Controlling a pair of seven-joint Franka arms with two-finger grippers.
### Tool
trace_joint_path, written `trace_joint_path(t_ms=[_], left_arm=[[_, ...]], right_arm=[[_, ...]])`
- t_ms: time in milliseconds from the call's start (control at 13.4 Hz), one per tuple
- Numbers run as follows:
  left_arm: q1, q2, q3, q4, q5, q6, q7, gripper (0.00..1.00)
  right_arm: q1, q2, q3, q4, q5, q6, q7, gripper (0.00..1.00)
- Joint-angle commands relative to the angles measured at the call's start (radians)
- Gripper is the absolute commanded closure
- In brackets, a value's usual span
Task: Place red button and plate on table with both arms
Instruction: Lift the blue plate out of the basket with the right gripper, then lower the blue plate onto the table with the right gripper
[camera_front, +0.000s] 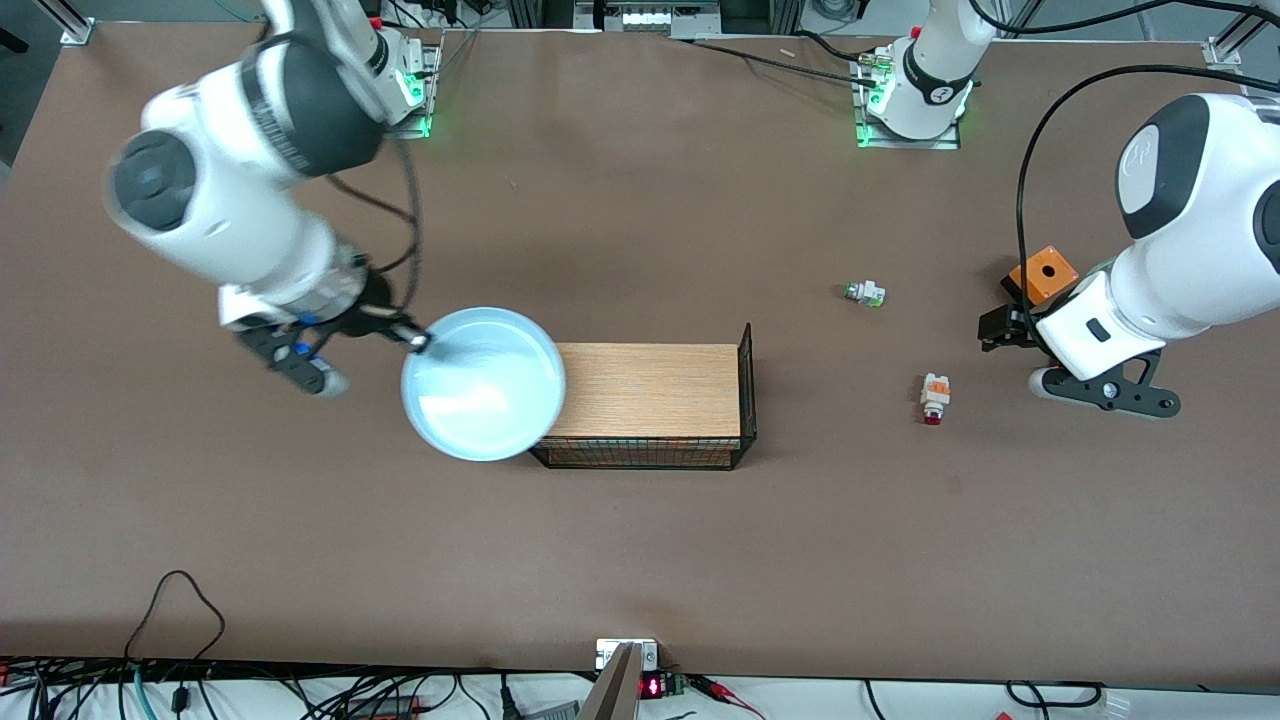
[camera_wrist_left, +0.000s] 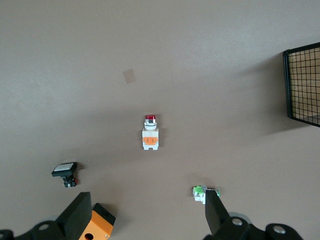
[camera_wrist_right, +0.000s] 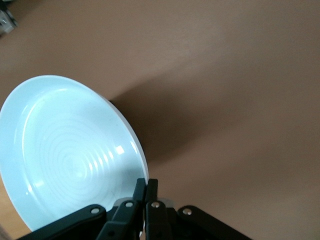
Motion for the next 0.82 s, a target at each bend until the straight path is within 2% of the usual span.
trace_joint_path(t_ms=[0, 224, 373, 522, 596, 671, 745], left_arm=[[0.008, 0.012, -0.003, 0.033, -0.022, -0.035, -0.020, 0.00], [0.011, 0.010, -0.003, 0.034, -0.022, -0.038, -0.029, 0.00], [0.011, -0.016, -0.007, 0.037, -0.022, -0.076, -0.032, 0.00], [0.012, -0.042, -0.003, 0.047, -0.017, -0.150, -0.021, 0.00], [0.012, -0.071, -0.001, 0.025, -0.016, -0.153, -0.027, 0.00], [0.012, -0.118, -0.003, -0.039, -0.016, -0.144, -0.032, 0.00], [0.012, -0.194, -0.006, -0.141, -0.016, -0.097, -0.034, 0.00]], right_arm=[[-0.126, -0.005, 0.016, 0.016, 0.007, -0.084, -0.264, 1.00], [-0.246, -0.003, 0.016, -0.046, -0.005, -0.129, -0.515, 1.00], [-0.303, 0.000, 0.017, -0.127, -0.054, -0.089, -0.633, 1.00], [-0.317, -0.005, 0.017, -0.211, -0.086, -0.020, -0.695, 1.00], [-0.327, -0.005, 0.017, -0.260, -0.097, 0.020, -0.731, 1.00], [-0.341, -0.005, 0.017, -0.320, -0.099, 0.072, -0.771, 1.00], [-0.359, -0.006, 0.017, -0.389, -0.100, 0.144, -0.808, 1.00]])
